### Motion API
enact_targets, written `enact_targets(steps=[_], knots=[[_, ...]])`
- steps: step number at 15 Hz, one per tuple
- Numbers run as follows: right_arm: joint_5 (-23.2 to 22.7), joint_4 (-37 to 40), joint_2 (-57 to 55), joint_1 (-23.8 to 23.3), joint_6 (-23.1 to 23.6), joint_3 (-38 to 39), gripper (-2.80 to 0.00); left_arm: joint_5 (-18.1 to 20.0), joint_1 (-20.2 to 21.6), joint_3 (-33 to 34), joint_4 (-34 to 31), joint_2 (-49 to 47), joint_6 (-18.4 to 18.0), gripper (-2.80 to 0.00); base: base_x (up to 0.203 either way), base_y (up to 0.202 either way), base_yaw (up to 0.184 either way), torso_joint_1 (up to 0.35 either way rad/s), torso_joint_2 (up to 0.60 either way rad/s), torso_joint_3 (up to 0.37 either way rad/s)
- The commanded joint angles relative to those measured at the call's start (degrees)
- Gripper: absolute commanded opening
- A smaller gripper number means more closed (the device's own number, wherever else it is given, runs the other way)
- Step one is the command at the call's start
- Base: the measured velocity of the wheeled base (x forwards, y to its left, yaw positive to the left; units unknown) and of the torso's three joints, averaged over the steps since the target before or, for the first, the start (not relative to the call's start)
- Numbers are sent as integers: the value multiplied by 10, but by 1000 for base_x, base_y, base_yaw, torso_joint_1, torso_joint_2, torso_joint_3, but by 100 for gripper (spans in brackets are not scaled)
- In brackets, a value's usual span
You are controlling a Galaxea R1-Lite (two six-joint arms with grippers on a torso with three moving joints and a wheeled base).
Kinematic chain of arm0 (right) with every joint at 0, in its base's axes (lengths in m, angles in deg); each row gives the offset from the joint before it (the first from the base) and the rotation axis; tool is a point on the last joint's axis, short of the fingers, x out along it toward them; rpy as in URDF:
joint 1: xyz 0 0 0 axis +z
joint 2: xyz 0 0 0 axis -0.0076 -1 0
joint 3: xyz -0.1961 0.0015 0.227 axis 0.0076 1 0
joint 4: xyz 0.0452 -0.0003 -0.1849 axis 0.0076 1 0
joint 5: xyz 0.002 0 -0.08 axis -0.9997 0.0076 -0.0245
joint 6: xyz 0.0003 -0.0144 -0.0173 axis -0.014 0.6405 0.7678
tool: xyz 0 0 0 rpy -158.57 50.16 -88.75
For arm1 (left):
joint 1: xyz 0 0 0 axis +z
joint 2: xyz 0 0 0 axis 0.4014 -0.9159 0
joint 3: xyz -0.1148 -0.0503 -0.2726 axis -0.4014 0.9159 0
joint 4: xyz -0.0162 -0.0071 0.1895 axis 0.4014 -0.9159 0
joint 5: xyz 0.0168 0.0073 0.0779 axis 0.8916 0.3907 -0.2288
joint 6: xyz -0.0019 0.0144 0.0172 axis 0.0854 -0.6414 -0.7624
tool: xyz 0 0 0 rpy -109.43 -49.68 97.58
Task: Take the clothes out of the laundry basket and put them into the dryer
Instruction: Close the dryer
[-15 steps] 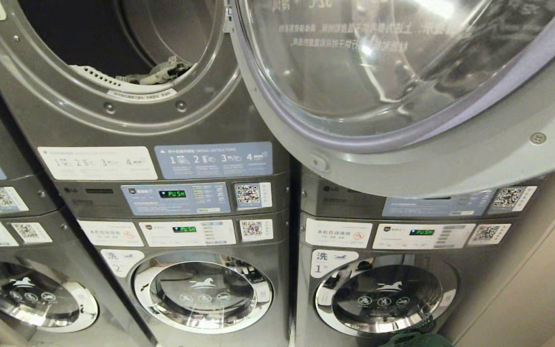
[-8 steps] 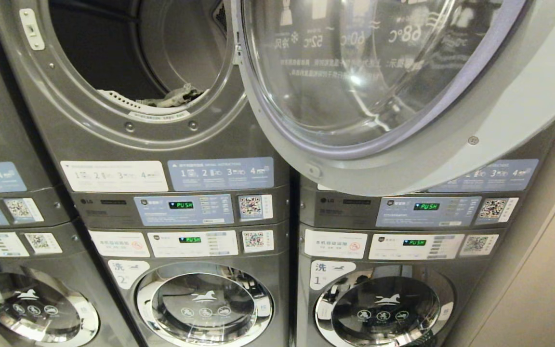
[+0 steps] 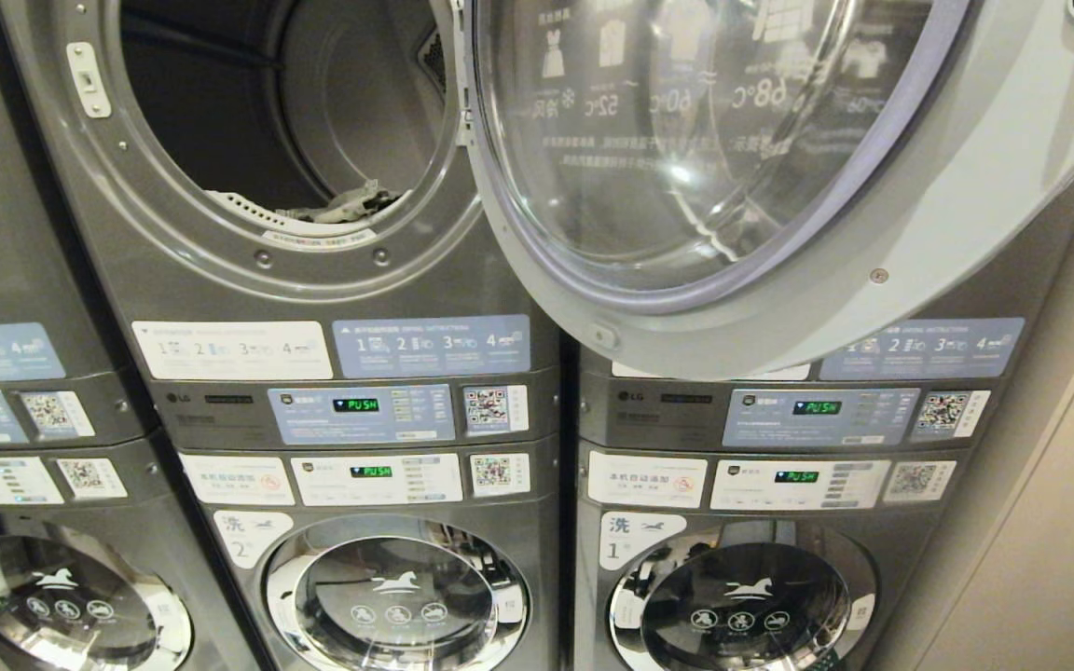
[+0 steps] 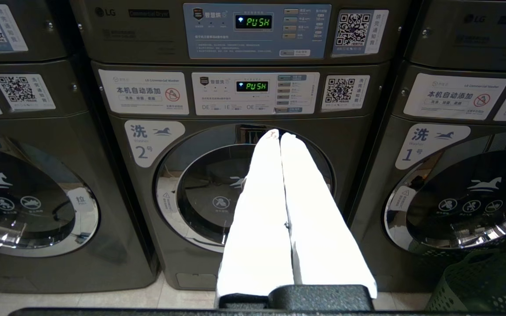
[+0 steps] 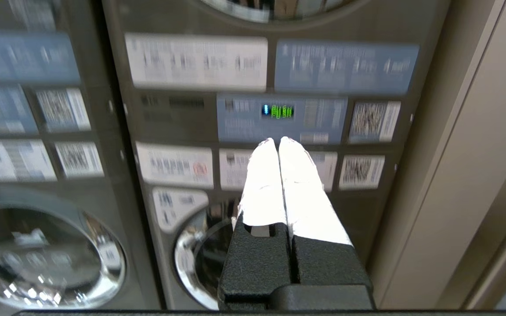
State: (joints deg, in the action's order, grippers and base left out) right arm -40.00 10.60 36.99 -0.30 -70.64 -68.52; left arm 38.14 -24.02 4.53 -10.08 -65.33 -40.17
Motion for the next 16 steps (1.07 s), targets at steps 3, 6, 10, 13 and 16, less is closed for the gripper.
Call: enact_targets(steps=[3,6,10,13,16], knots=[[-10,-56,-265,3,-40,-136,-280,0,0,0,0,0,-1,-280,0,0,0,0,0,0],[-48,-204,-413,14,-71,-184,-280,0,0,0,0,0,0,-280,0,0,0,0,0,0],[-76,-279,-487,29,-82,-214,-280,0,0,-1,0,0,0,-280,0,0,0,0,0,0],[-76,-286,-516,72,-82,-248,-280,0,0,0,0,0,0,-280,0,0,0,0,0,0],[-76,-337,-552,136,-82,-278,-280,0,0,0,0,0,0,-280,0,0,0,0,0,0]])
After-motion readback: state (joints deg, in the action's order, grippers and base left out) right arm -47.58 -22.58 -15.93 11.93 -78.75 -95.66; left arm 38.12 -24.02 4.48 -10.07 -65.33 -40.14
